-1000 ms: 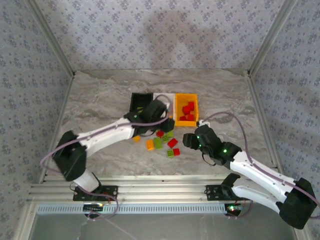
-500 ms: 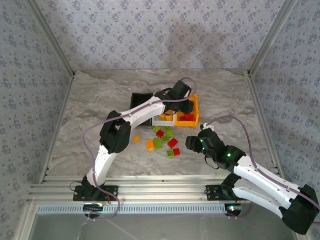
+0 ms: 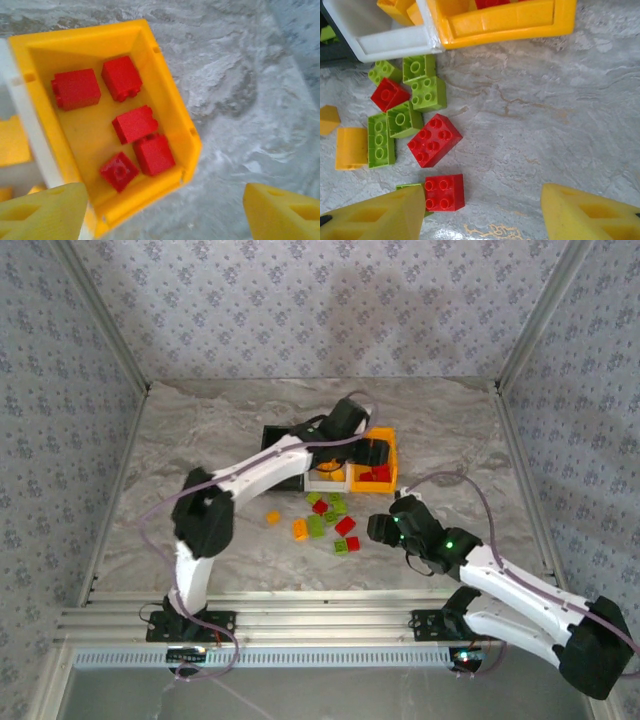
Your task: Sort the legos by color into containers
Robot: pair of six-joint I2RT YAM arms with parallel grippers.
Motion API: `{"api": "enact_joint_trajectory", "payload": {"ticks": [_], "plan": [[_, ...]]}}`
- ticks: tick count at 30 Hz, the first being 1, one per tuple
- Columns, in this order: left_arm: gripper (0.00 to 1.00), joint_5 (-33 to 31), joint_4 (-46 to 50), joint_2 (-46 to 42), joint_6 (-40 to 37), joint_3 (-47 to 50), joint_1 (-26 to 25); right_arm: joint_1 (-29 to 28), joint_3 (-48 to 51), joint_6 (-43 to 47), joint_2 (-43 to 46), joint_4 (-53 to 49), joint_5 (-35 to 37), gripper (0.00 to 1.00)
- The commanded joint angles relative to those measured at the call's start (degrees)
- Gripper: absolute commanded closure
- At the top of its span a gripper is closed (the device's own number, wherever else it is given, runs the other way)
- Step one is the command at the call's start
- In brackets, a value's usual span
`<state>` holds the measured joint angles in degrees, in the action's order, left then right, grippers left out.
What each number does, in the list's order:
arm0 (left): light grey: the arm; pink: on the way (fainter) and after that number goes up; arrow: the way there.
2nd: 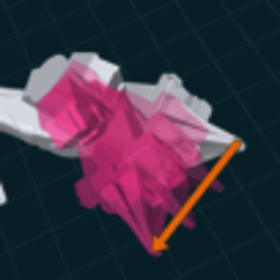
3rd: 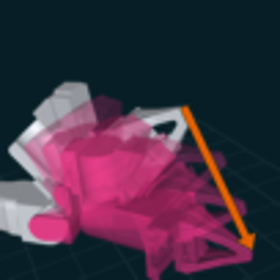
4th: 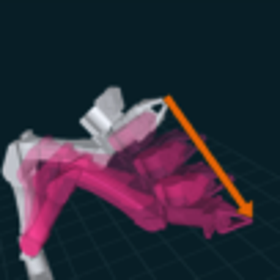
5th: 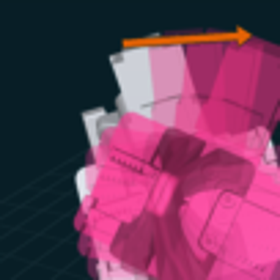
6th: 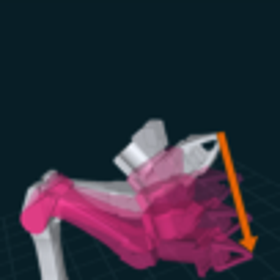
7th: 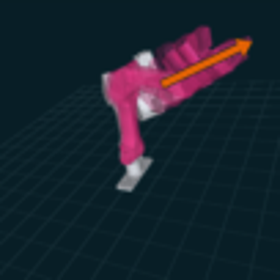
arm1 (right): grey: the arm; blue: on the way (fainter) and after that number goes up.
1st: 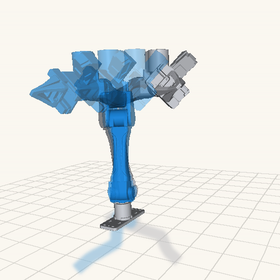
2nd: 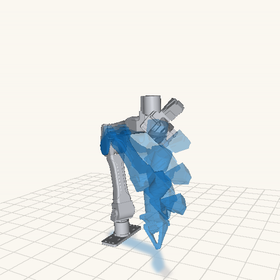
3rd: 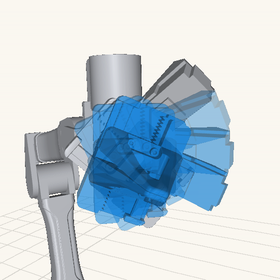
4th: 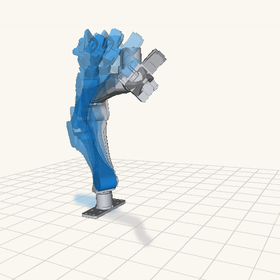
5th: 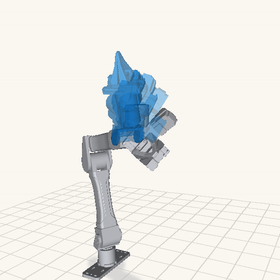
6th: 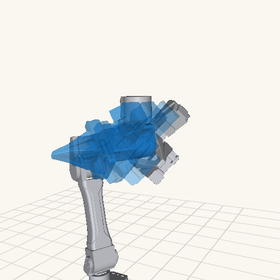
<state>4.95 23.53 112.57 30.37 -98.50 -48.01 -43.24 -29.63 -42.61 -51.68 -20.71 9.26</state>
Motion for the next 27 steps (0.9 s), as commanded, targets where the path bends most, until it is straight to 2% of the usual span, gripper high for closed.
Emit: {"api": "enact_joint_trajectory", "payload": {"ticks": [1,2,8,14,22,27], "plan": [[0.1,0.68,-8.39,-14.52,1.46,10.32,-0.53,0.01,-2.03,1.78,-3.46,2.64,-2.91,0.36],[0.01,0.22,-9.73,-18.45,1.86,14.49,-0.68,-0.29,-2.52,2.22,-5.11,3.3,-3.47,0.35],[0.0,-4.69,-11.54,-38.02,3.48,35.63,-2.56,-2.56,-6.2,3.5,-14.77,5.76,-2.92,0.35],[0.0,-9.29,-8.02,-50.92,7.52,50.57,-3.8,-5.81,-12.82,8.11,-24.63,5.11,-1.62,0.32],[0.0,-14.24,-2.57,-61.13,9.68,57.93,-3.69,-9.1,-21.76,9.69,-38.13,-3.18,3.69,0.3],[0.0,-15.43,-1.91,-63.33,10.22,59.82,-3.24,-9.85,-23.49,7.9,-41.66,-7.05,8.63,0.28]]}}
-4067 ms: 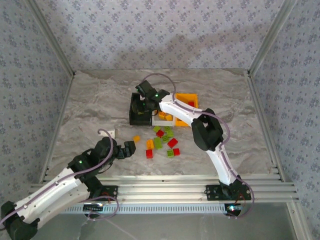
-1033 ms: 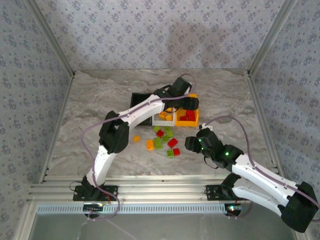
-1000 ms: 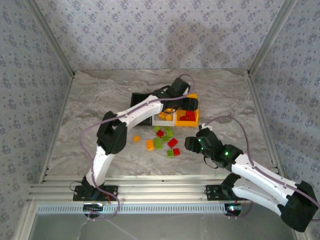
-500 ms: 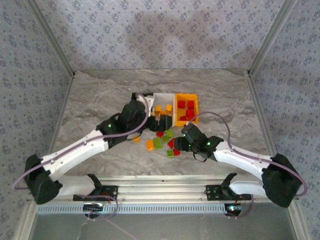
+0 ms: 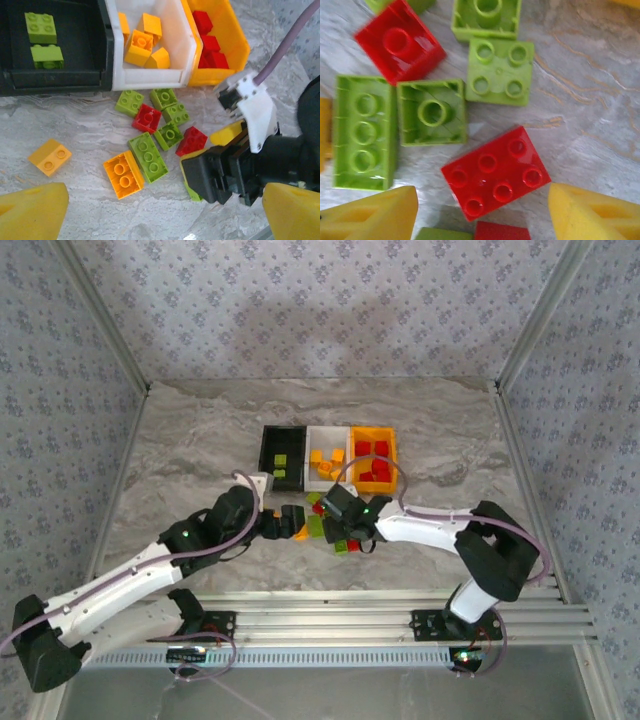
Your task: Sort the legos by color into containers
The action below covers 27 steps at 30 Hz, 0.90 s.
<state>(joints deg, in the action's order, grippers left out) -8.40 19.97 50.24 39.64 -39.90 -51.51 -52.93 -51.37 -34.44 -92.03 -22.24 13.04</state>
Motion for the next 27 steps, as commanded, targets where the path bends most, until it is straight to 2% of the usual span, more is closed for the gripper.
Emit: {"api": "enact_joint_trajectory", "payload": {"ticks": [1,9,12,16,20,27], "plan": [[0.01,-2.1,1.59,-1.09,1.07,1.49,0.42,-0.09,-1.76,-0.5,-1.81,-6.0,5.07,0.28],[0.01,-1.61,1.46,-1.37,1.32,2.58,1.04,3.47,0.83,-5.49,-0.68,-7.77,8.16,0.31],[0.01,-1.52,1.37,-1.44,1.51,2.88,1.19,4.55,2.18,-6.52,1.99,-5.78,8.45,0.32],[0.0,-1.36,1.59,-1.71,1.45,3.04,1.3,3.17,2.88,-4.62,5.66,-0.09,7.27,0.3],[0.0,-1.48,1.7,-1.92,1.73,3.5,1.66,5.39,0.47,-6.37,2.83,-0.87,4.19,0.28],[0.01,-1.69,2.6,-3.77,2.14,4.74,2.45,6.69,-0.21,-8.84,-3.01,1.56,4.06,0.31]]}}
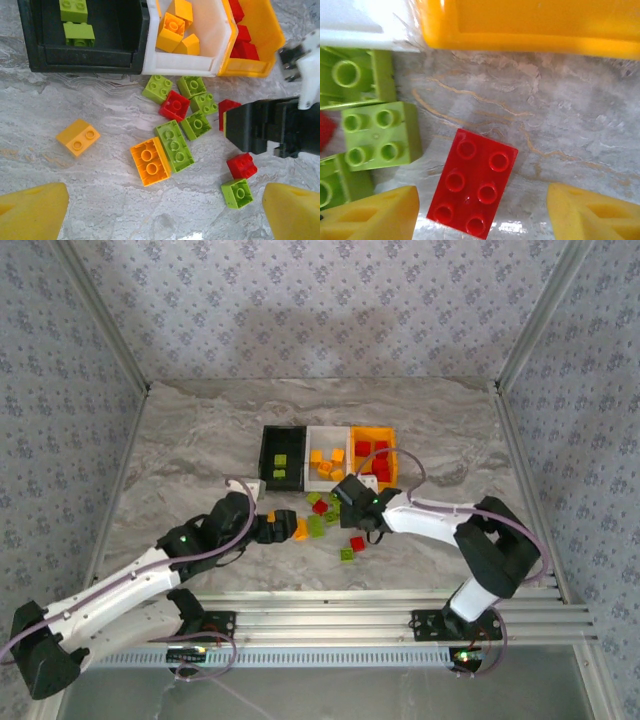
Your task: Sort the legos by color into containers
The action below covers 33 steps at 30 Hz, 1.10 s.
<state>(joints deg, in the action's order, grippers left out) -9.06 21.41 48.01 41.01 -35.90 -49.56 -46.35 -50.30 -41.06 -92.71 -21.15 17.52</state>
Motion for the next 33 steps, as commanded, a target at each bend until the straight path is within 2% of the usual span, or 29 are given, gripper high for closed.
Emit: {"api": "enact_joint_trajectory", "payload": {"ticks": [1,4,12,20,28,33], "plan": [[0.0,-0.96,1.18,-1.84,0.78,0.89,0.59,0.35,-1.29,-2.27,-3.09,0.69,-0.53,0.32],[0.0,-1.05,1.27,-2.41,0.82,1.26,0.73,1.23,-0.81,-2.2,-4.45,1.91,-1.4,0.37],[0.0,-1.4,1.42,-2.83,0.63,1.77,0.96,2.46,1.57,0.0,-3.3,4.31,-2.82,0.58],[0.0,-2.28,2.21,-3.67,0.57,2.5,1.02,2.84,4.53,4.5,3.4,6.73,-4.08,0.73],[0.0,-3.62,2.89,-5.83,0.73,4.14,1.0,3.4,4.21,7.2,16.11,1.47,-6.57,0.75],[0.0,-3.16,2.66,-5.48,0.69,4.61,1.11,9.13,-3.38,7.75,15.01,-1.34,-8.21,0.75]]}}
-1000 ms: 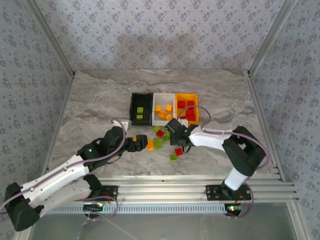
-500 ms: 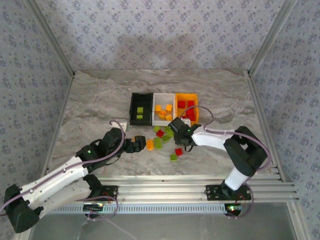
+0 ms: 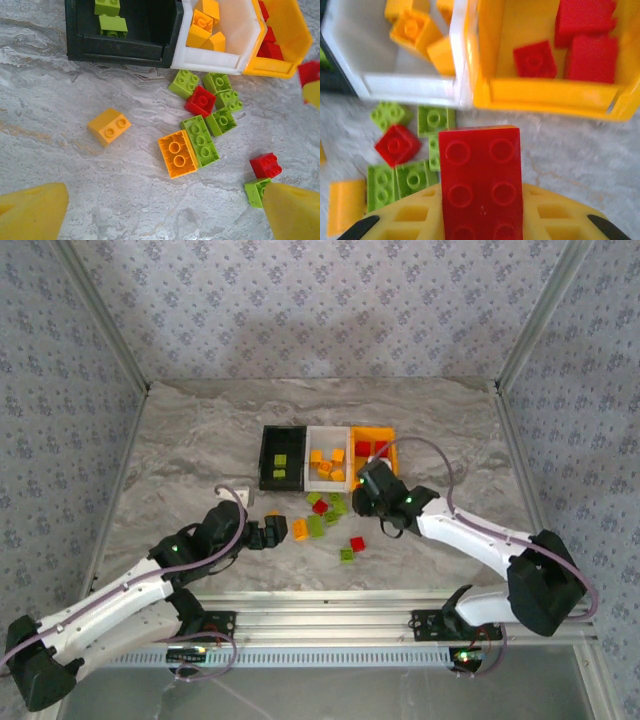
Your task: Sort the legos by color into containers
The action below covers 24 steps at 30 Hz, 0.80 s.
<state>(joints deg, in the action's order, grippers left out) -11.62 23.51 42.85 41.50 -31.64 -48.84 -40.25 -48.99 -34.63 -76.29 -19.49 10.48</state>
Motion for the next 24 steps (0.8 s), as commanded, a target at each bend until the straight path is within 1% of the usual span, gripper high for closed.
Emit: {"api": "enact_joint_trajectory", "payload": {"ticks": [1,5,8,9,11,13,16,20,23,24], "plan": [[0.0,-0.52,0.62,-0.31,0.24,0.27,0.4,4.17,-6.04,1.37,-2.66,-2.81,-1.56,0.74],[0.0,-0.46,1.04,-0.73,0.21,0.15,0.38,9.41,-13.2,1.37,-10.46,-2.19,-3.26,0.74],[0.0,-0.18,1.25,-1.01,0.16,0.21,0.48,11.79,-18.76,1.5,-16.92,-3.2,-3.48,0.73],[0.0,0.06,1.17,-1.01,0.09,0.34,0.47,12.53,-21.97,1.3,-19.37,-4.43,-3.67,0.73],[0.0,0.93,0.8,-0.86,-0.14,0.43,0.48,13.59,-24.99,0.87,-22.73,-5.17,-4.13,0.72],[0.0,1.4,0.65,-0.69,-0.19,0.54,0.47,14.44,-27.22,0.19,-25.33,-5.62,-4.41,0.7],[0.0,1.66,0.82,-0.44,-0.58,0.61,0.51,15.1,-29.66,-0.62,-27.86,-6.35,-4.93,0.64],[0.0,1.64,0.96,-0.4,-1.0,0.45,0.57,15.45,-31.45,-0.97,-29.5,-6.75,-6.71,0.52],[0.0,1.69,1.09,-0.42,-1.5,0.17,0.58,15.4,-31.77,-0.96,-28.47,-6.31,-6.82,0.42],[0.0,1.76,1.13,-0.4,-1.63,0.02,0.58,15.38,-31.52,-0.96,-27.59,-6.33,-6.79,0.41]]}}
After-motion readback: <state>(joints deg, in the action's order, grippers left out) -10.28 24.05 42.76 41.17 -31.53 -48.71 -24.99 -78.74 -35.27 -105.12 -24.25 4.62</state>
